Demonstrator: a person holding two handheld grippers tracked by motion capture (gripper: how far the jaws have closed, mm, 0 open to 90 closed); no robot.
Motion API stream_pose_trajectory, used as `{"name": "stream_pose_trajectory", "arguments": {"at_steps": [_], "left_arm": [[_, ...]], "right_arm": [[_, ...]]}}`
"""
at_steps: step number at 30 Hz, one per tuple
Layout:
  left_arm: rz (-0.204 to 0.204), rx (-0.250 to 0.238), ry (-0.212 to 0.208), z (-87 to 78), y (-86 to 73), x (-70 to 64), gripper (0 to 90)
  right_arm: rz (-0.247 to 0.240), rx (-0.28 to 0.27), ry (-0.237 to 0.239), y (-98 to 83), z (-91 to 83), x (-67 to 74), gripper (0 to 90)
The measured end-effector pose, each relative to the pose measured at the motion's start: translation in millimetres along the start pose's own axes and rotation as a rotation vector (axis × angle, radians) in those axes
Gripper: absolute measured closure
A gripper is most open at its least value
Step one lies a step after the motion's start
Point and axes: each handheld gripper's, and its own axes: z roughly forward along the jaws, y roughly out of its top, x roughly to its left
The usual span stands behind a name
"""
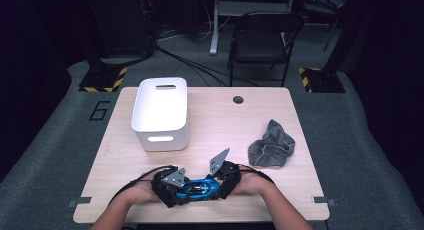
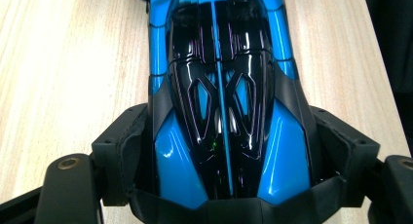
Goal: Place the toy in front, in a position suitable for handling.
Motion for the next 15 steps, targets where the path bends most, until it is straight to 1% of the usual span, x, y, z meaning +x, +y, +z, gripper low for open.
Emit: {"name": "stream_pose_trajectory", "arguments": {"at_steps": [1,3,7,8,9,10,11,15], "left_arm": [[0.008,0.002,-0.002,-0.1,0.2,0.0,23.8],[0.000,-0.002,0.000,-0.1,-0.1,0.1,23.8],[0.001,-0.004,0.001,0.0,0.0,0.2,23.8],[0.004,-0.004,-0.001,0.1,0.0,0.2,23.8],[0.010,-0.002,-0.003,0.2,0.0,0.4,23.8],[0.005,-0.004,0.002,0.0,-0.1,0.1,23.8],[0.005,-0.003,0.002,-0.1,-0.1,0.1,23.8],[0.006,-0.011,0.003,-0.3,-0.3,0.4,23.5]], "right_arm": [[0.004,0.017,0.002,-0.5,2.1,0.4,24.4],[0.003,0.020,0.000,-0.5,4.0,1.3,23.5],[-0.022,0.036,-0.020,1.3,7.1,3.2,22.9],[-0.020,0.044,-0.021,1.4,8.1,4.0,23.0],[-0.027,0.050,-0.027,1.4,9.8,4.2,23.2],[-0.029,0.058,-0.030,1.5,10.6,4.8,23.8],[-0.040,0.061,-0.039,2.0,10.9,5.6,24.3],[-0.050,0.053,-0.049,0.7,11.0,6.5,25.0]]}}
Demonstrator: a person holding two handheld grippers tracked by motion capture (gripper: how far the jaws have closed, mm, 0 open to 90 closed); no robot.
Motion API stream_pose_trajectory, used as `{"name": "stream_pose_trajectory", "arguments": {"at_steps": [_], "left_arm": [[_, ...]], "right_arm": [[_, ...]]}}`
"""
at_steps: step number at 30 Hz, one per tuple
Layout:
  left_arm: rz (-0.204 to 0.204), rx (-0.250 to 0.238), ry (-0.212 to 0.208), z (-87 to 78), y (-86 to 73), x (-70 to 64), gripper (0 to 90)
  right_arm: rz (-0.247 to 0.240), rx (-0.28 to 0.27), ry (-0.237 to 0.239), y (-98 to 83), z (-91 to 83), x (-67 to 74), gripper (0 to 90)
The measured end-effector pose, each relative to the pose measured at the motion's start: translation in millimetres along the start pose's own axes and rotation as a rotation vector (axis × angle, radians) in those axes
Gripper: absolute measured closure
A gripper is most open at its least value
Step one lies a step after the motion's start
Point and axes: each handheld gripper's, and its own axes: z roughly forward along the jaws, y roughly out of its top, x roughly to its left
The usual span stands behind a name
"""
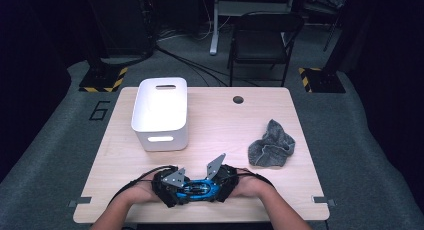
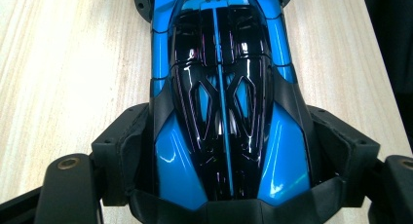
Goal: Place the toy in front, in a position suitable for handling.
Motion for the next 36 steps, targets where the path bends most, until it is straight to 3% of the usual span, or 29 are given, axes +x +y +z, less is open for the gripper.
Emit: {"name": "stream_pose_trajectory", "arguments": {"at_steps": [5,16,21,26,33,36], "left_arm": [[-0.044,-0.019,-0.025,-1.3,-0.8,0.9,22.1],[-0.060,-0.027,0.002,-5.9,-0.8,1.4,23.7],[-0.071,-0.050,-0.008,-8.4,-0.2,3.6,24.0],[-0.045,-0.059,0.011,-6.0,9.7,9.8,24.0],[-0.035,-0.103,-0.009,4.7,16.6,24.7,24.0],[-0.026,-0.095,-0.019,10.9,21.8,29.9,24.0]], "right_arm": [[-0.022,0.003,-0.014,-0.4,0.3,2.6,25.4],[-0.039,0.001,-0.043,-2.2,-0.5,4.6,25.5],[-0.024,-0.010,-0.043,-3.0,-1.6,5.2,25.6],[-0.021,-0.003,-0.065,-4.7,-10.2,3.4,25.5],[-0.012,0.021,-0.090,-12.2,-25.1,-3.5,25.5],[0.002,0.036,-0.090,-17.0,-29.7,-6.6,25.5]]}}
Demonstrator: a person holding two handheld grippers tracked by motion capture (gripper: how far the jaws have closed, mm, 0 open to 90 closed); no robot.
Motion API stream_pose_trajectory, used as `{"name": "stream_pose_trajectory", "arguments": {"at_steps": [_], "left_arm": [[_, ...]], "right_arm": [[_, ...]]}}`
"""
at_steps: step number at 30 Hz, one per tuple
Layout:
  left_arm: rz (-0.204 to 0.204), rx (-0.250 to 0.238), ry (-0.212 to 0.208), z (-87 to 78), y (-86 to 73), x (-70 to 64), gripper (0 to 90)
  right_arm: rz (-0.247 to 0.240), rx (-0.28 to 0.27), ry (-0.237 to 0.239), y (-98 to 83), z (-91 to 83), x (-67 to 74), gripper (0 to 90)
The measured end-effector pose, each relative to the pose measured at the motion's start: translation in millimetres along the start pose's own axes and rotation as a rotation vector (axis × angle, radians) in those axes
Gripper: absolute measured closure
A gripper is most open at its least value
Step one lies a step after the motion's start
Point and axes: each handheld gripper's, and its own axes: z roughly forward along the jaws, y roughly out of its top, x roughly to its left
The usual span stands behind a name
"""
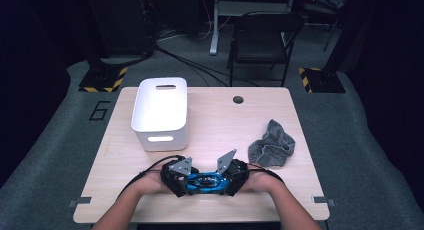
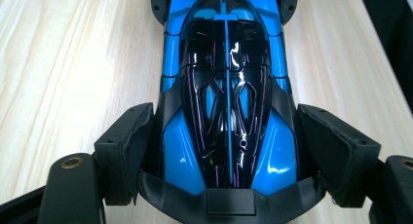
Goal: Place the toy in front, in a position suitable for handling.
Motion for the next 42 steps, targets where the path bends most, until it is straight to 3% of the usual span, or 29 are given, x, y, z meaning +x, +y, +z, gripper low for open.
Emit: {"name": "stream_pose_trajectory", "arguments": {"at_steps": [3,9,23,31,42], "left_arm": [[0.017,0.013,-0.003,7.8,5.8,4.5,24.0],[0.017,-0.023,-0.019,19.7,11.2,7.6,24.0],[0.019,-0.018,-0.014,21.1,13.4,6.3,23.9],[0.021,-0.001,-0.020,16.4,12.8,0.9,24.1],[0.027,0.025,-0.004,-5.3,2.7,-13.6,24.1]], "right_arm": [[0.014,0.009,-0.008,-7.3,-2.7,-1.8,25.5],[0.034,0.013,-0.020,-21.9,-7.4,-1.7,25.4],[0.055,-0.010,-0.020,-30.5,-6.8,-0.2,25.1],[0.043,-0.013,-0.014,-26.3,-4.4,4.1,25.5],[0.020,-0.020,-0.014,-4.0,3.3,15.0,25.5]]}}
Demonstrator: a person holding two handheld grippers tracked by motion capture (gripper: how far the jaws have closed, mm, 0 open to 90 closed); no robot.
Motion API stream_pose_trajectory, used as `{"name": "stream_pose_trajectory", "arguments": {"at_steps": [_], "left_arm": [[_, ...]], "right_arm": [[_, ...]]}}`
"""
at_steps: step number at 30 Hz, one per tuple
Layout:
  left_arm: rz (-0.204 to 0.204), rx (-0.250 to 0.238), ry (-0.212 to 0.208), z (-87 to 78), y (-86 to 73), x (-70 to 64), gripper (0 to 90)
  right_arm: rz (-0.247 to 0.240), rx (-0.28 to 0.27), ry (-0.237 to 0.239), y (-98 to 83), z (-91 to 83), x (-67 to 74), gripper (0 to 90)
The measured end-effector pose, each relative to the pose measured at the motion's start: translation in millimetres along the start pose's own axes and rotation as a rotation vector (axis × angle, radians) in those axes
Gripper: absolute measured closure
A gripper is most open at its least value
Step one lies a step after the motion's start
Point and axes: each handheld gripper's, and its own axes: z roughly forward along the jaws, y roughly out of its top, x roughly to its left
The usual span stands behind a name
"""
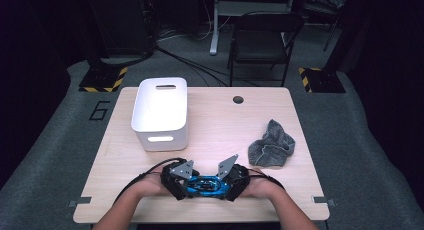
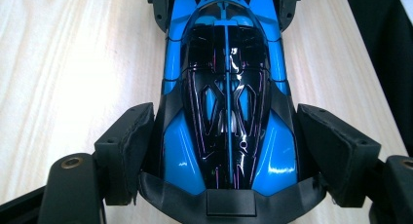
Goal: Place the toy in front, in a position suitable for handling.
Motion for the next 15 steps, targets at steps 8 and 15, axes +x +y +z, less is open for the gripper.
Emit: {"name": "stream_pose_trajectory", "arguments": {"at_steps": [8,15], "left_arm": [[-0.004,0.019,0.000,-1.9,-8.6,-7.7,24.0],[-0.007,0.011,0.005,0.5,-12.9,-8.7,23.9]], "right_arm": [[0.009,0.014,0.017,6.6,9.3,7.8,25.5],[0.000,0.011,0.013,6.0,12.5,7.7,25.4]]}}
